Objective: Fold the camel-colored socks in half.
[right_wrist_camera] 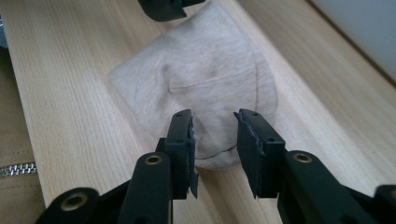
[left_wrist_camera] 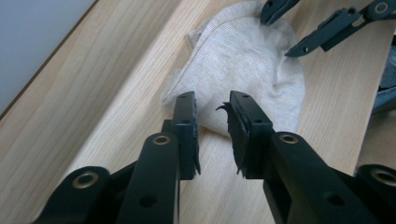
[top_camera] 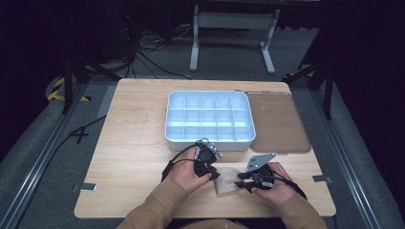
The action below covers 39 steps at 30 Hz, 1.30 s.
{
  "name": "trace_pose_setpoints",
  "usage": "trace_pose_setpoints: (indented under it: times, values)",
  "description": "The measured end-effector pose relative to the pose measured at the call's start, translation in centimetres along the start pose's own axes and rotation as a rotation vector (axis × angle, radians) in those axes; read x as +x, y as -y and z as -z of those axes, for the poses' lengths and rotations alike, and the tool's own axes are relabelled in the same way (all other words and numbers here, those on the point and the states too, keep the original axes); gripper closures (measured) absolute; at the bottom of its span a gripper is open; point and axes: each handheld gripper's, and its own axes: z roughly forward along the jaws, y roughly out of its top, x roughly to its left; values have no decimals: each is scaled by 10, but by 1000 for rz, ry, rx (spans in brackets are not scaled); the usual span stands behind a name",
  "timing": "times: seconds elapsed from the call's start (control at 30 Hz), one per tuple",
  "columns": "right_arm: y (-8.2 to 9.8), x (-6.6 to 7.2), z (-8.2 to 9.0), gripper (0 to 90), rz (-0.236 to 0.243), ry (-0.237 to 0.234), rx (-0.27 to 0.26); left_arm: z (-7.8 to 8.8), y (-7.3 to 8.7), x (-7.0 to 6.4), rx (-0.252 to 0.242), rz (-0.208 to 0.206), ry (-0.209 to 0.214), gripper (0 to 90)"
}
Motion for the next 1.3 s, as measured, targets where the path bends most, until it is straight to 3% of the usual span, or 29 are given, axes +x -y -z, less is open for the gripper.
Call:
trace_pose_setpoints:
  times: [0.3,0.47,0.6,0.77,0.83,1.1,1.3]
  values:
    - [-7,1,8,748,-11,37,-59,9,7,4,-1,15,-20,721]
    - [-10,4,5,823,-26,27,-86,10,9,6,6,24,-26,744]
    - [-12,6,0,867,-21,24,-84,9,10,6,6,32,-30,756]
    - [-10,5,-11,886,-33,16,-30,5,12,10,38,47,-51,805]
    - [-7,3,-15,888,-47,6,-32,3,13,11,50,52,-53,815]
    - [-7,4,-15,892,-45,16,-29,-8,14,11,96,46,-7,822]
    - [-7,6,-15,892,-36,27,-28,-12,12,9,110,11,19,818]
